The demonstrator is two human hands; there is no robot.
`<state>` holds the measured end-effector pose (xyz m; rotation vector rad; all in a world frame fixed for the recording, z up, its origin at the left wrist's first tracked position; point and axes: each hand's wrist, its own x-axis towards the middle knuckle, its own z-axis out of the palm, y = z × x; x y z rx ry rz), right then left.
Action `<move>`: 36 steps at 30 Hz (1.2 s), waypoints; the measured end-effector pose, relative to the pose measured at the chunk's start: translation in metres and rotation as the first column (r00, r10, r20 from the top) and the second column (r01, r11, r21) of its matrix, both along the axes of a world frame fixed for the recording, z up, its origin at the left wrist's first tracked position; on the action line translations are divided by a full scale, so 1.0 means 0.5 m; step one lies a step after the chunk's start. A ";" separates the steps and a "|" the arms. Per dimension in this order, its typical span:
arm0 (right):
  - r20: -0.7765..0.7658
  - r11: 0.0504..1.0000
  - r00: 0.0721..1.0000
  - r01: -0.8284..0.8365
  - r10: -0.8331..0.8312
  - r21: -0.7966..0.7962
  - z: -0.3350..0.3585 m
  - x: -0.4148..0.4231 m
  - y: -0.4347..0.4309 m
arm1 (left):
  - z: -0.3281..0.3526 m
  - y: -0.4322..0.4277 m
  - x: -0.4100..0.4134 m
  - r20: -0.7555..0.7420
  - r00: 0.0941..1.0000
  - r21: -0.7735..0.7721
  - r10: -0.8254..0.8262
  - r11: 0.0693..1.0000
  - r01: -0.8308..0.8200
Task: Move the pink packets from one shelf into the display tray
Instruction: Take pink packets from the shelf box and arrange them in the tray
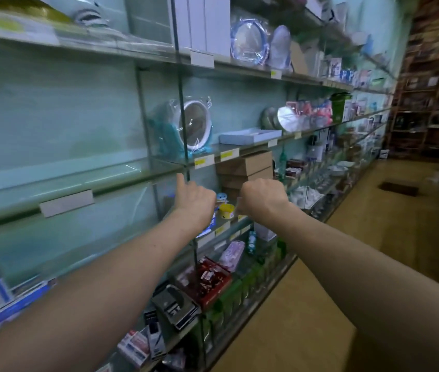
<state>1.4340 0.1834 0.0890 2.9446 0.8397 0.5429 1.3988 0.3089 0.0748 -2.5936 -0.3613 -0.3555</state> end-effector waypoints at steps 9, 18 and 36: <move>-0.059 0.994 0.997 0.049 -0.055 -0.096 -0.042 0.211 -0.045 | -0.049 -0.064 0.244 -0.071 0.994 -0.067 -0.084 0.995 0.079; -0.110 0.982 0.987 0.097 -0.116 -0.161 -0.058 0.379 -0.113 | -0.081 -0.120 0.456 -0.108 0.987 -0.094 -0.120 0.989 0.110; -0.057 0.981 0.995 -0.094 0.086 -0.171 -0.079 0.729 -0.274 | -0.056 -0.313 0.728 -0.115 0.988 -0.087 0.100 0.990 -0.110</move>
